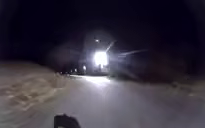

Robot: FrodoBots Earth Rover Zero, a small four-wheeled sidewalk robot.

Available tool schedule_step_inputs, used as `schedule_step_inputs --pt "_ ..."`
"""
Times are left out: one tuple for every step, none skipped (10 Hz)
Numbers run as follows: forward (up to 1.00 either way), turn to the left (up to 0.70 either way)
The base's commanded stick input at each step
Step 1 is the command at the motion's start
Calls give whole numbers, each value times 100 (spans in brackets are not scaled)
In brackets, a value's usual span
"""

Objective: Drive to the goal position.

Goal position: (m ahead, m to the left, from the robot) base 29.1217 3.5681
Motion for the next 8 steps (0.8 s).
schedule_step_inputs --pt "100 2" --pt "100 2" --pt "100 2" --pt "100 3" --pt "100 4" --pt "100 5" --pt "100 7" --pt "100 6"
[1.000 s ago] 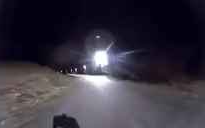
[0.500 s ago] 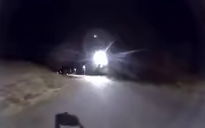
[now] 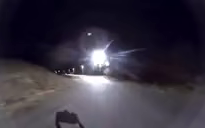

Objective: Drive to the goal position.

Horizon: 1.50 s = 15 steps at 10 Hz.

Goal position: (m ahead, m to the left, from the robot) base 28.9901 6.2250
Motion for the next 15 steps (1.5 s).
schedule_step_inputs --pt "100 5" --pt "100 5" --pt "100 4" --pt "100 4" --pt "100 4" --pt "100 4" --pt "100 4" --pt "100 4" --pt "100 10" --pt "100 11" --pt "100 11" --pt "100 12" --pt "100 12" --pt "100 11" --pt "100 9"
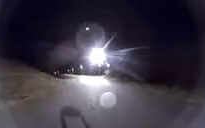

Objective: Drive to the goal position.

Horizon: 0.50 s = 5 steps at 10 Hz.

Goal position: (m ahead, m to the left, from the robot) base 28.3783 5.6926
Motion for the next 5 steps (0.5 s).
schedule_step_inputs --pt "100 7" --pt "100 5" --pt "100 3" --pt "100 4" --pt "100 5"
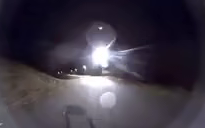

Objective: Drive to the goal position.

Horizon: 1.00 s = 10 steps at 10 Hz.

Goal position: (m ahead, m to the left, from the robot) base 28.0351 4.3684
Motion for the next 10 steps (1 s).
schedule_step_inputs --pt "100 7" --pt "100 11" --pt "100 11" --pt "100 11" --pt "100 6" --pt "100 3" --pt "100 2" --pt "100 2" --pt "100 2" --pt "100 3"
